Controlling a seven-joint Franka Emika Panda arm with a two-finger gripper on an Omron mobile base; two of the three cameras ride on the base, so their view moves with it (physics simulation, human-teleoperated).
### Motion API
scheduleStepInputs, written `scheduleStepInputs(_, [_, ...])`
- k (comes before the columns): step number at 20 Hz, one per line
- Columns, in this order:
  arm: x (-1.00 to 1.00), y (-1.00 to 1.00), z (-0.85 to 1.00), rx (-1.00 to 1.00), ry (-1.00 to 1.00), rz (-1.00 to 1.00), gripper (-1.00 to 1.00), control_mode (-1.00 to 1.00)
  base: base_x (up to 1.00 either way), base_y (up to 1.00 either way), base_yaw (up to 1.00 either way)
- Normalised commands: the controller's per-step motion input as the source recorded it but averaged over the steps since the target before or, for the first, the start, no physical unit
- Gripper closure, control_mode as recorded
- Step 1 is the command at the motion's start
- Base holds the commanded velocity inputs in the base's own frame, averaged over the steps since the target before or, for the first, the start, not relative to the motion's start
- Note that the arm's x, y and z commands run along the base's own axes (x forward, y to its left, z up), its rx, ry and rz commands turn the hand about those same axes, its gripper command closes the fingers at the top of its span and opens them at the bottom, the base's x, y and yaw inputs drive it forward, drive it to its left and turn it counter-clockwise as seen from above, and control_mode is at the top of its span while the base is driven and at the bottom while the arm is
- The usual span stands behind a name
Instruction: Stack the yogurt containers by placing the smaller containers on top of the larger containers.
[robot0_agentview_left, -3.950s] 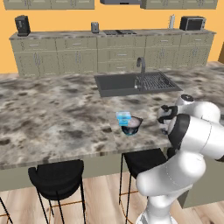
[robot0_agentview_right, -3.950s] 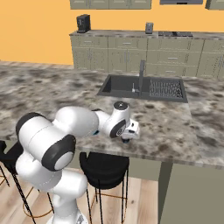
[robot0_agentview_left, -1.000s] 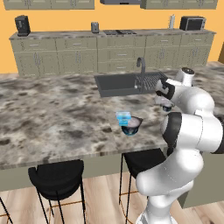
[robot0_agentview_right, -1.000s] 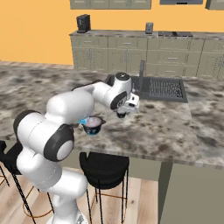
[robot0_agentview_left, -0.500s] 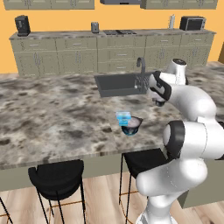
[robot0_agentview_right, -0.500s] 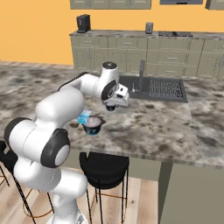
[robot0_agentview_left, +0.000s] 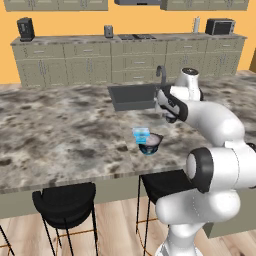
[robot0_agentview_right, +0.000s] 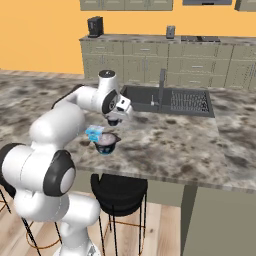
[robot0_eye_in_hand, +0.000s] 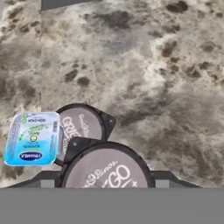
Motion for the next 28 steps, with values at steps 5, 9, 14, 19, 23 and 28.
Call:
scheduleStepInputs(5, [0.00,0.55,0.00,0.00,0.00,-0.08,1.00,-1.00,0.00,0.00,0.00])
scheduleStepInputs(9, [0.00,0.51,0.00,0.00,0.00,-0.08,1.00,-1.00,0.00,0.00,0.00])
scheduleStepInputs(14, [0.16,0.35,-0.17,0.00,0.00,-0.07,1.00,-1.00,0.00,0.00,0.00])
scheduleStepInputs(19, [0.29,0.25,-0.31,0.00,0.00,-0.08,1.00,-1.00,0.00,0.00,0.00])
scheduleStepInputs(23, [0.32,0.16,-0.29,0.00,0.00,-0.08,1.00,-1.00,0.00,0.00,0.00])
scheduleStepInputs(28, [0.43,0.01,-0.20,0.00,0.00,-0.08,1.00,-1.00,0.00,0.00,0.00])
